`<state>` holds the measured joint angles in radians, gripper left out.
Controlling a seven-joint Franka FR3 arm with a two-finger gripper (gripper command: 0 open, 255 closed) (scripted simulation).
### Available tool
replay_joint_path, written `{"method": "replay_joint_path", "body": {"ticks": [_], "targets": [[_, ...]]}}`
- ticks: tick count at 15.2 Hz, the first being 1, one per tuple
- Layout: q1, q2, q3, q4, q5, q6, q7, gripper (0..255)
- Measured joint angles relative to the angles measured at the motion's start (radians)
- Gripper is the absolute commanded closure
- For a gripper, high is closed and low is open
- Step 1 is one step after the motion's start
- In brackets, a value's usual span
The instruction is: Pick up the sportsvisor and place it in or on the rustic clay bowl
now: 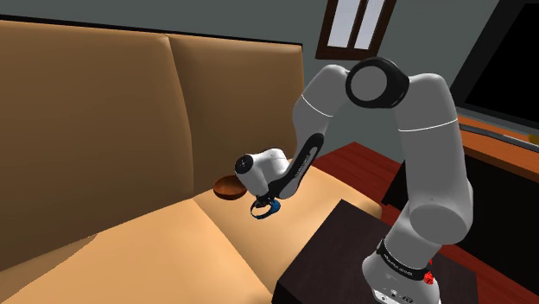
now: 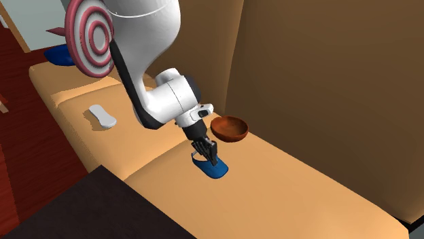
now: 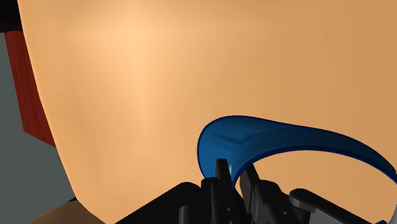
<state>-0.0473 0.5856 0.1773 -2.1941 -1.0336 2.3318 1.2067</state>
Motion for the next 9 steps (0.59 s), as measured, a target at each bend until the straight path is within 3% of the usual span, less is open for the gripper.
{"method": "replay_joint_path", "body": {"ticks": [9], "targets": [[-0.024,-0.125,0.034,-0.051,0.073,-0.043,-0.081,255]]}}
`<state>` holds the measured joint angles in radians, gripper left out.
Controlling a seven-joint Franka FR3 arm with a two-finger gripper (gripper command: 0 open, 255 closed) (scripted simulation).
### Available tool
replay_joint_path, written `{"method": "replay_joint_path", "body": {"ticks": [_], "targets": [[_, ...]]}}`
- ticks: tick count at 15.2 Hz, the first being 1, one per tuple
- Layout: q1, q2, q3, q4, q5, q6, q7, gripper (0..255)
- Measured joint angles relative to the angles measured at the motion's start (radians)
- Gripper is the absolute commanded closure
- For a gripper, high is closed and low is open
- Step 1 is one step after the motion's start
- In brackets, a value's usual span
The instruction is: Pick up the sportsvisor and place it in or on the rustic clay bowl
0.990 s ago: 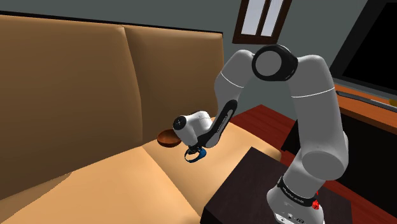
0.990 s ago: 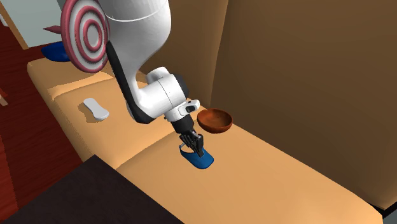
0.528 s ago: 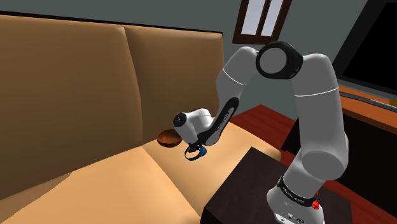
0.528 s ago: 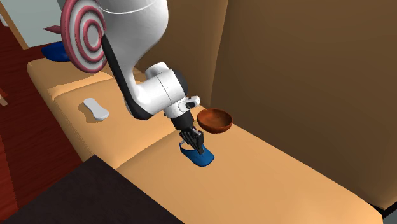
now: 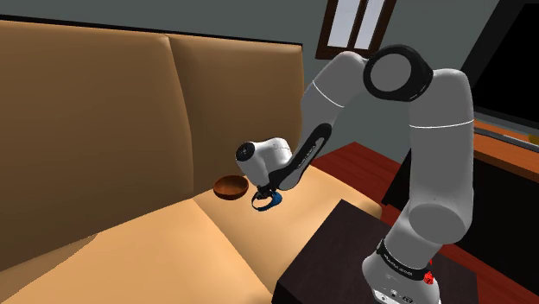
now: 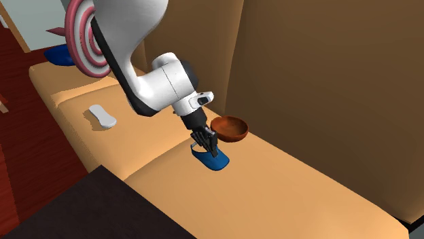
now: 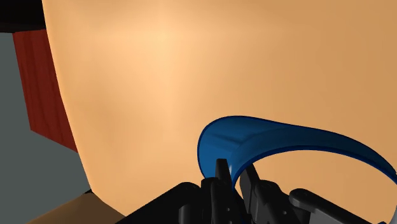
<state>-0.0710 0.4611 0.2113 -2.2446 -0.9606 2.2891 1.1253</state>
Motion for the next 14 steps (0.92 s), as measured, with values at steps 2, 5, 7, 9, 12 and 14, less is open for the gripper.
{"method": "replay_joint_path", "body": {"ticks": [2,5,7,9,12,14], "targets": [[-0.004,-0.027,0.007,-0.011,0.016,-0.009,-0.017,255],[-0.011,-0.065,0.018,-0.02,0.043,-0.026,-0.047,255],[-0.016,-0.092,0.024,-0.027,0.061,-0.037,-0.068,255],[-0.02,-0.12,0.03,-0.036,0.079,-0.048,-0.089,255],[-0.023,-0.16,0.042,-0.044,0.109,-0.068,-0.118,255],[-0.027,-0.184,0.046,-0.049,0.125,-0.079,-0.137,255]]}}
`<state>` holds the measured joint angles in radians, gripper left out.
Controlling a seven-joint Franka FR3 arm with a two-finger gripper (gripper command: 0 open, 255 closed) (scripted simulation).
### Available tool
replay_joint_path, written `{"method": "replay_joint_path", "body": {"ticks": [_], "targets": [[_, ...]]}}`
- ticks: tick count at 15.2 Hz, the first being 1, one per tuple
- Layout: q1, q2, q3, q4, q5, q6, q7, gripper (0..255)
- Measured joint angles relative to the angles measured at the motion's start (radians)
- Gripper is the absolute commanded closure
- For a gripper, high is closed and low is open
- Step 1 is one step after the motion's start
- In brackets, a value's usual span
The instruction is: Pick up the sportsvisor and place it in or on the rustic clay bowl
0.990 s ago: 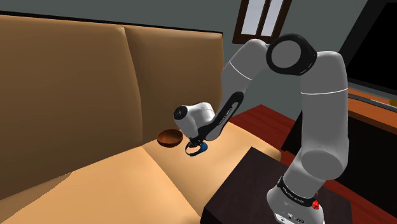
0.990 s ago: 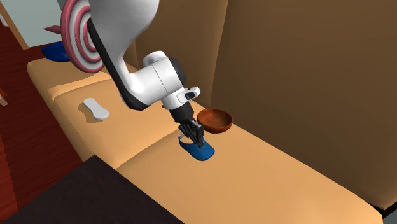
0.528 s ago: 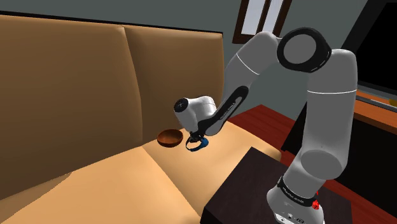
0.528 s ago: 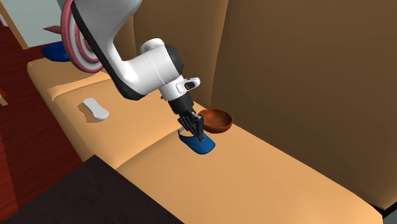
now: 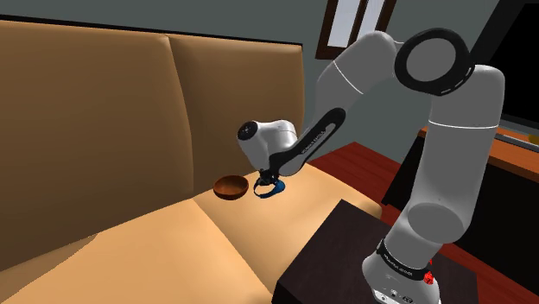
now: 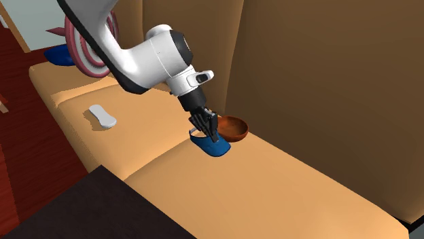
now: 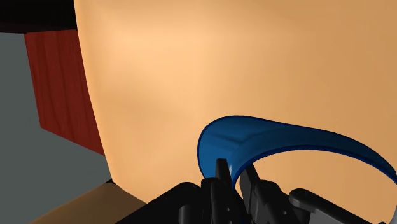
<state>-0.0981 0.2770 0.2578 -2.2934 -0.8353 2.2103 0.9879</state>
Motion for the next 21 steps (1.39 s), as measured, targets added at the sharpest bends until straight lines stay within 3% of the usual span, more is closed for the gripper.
{"method": "replay_joint_path", "body": {"ticks": [6,8,17,21], "targets": [[-0.006,-0.068,0.015,0.001,0.054,-0.043,-0.062,255],[-0.003,-0.046,0.017,0.053,0.065,-0.07,-0.082,255],[0.042,0.208,0.007,0.483,0.078,-0.237,-0.182,255],[0.073,0.358,-0.006,0.746,0.081,-0.33,-0.253,255]]}}
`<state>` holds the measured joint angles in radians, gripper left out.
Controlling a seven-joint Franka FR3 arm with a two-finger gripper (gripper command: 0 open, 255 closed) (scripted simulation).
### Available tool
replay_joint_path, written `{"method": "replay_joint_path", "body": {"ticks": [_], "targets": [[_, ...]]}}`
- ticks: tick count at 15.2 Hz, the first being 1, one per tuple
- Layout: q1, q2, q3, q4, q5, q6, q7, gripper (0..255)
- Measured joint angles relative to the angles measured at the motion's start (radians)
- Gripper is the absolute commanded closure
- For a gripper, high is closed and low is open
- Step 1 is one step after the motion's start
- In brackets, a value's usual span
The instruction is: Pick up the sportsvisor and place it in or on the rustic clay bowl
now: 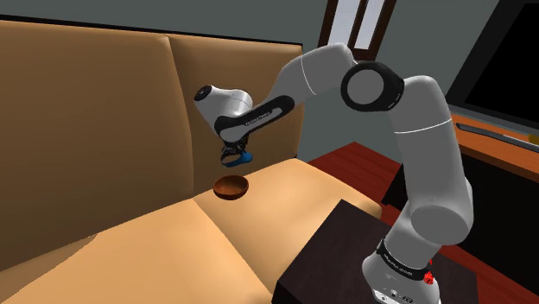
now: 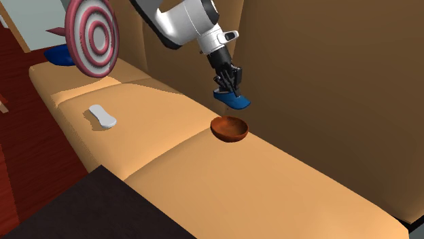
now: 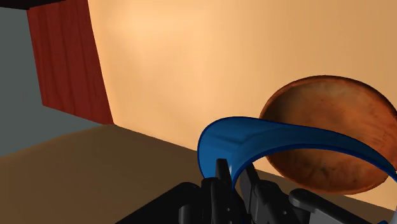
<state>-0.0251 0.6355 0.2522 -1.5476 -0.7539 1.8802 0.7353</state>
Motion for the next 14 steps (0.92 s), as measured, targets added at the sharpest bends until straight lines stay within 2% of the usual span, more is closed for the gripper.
{"method": "replay_joint_path", "body": {"ticks": [2,4,14], "targets": [[0.019,0.067,-0.005,0.119,0.003,-0.044,-0.029,255],[0.026,0.095,-0.008,0.154,0.001,-0.05,-0.031,255],[0.032,0.169,-0.022,0.15,-0.024,0.013,0.015,255]]}}
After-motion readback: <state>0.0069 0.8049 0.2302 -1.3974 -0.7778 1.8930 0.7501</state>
